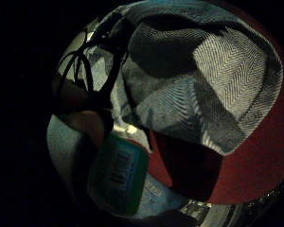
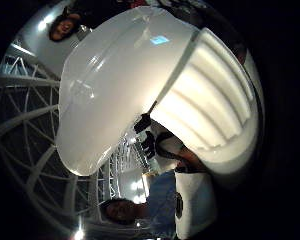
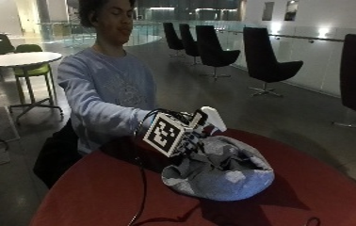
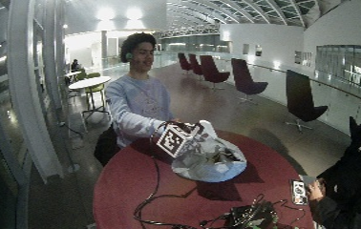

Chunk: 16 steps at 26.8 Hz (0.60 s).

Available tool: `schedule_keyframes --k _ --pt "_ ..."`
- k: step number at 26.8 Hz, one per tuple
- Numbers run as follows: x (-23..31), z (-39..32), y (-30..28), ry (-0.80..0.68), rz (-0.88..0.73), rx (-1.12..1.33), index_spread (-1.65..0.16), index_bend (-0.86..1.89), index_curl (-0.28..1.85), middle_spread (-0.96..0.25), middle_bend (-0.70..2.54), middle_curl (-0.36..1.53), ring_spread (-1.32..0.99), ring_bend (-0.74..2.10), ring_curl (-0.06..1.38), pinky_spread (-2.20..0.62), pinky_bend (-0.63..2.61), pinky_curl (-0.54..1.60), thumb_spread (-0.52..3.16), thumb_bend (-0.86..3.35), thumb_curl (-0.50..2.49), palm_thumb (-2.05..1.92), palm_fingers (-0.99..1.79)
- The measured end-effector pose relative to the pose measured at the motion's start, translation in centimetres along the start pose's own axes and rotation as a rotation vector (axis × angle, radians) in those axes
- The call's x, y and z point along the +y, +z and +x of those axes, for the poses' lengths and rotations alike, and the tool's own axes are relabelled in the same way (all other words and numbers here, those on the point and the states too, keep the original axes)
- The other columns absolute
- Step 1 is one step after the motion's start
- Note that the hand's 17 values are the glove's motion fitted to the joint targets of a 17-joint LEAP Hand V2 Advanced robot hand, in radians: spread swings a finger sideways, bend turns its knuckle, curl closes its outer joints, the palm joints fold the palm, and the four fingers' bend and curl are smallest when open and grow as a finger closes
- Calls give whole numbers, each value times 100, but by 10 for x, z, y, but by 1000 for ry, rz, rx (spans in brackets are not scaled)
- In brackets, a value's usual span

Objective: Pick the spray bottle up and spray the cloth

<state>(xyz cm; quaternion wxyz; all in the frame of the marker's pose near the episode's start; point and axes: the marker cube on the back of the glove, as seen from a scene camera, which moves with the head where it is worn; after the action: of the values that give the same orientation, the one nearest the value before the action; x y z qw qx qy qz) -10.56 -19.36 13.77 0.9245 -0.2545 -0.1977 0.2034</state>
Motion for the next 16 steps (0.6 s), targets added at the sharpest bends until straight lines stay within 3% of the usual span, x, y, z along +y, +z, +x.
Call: schedule_keyframes --k 8,16 --pt "11 -48 19 -325 64 -126 -17 16 44 -4 31 49 -2 60 42 10 27 37 79 -3 63 90 119" --pt "14 -91 92 -614 46 -227 -17 16 45 -5 31 49 -2 59 42 10 25 37 78 -3 63 91 118"
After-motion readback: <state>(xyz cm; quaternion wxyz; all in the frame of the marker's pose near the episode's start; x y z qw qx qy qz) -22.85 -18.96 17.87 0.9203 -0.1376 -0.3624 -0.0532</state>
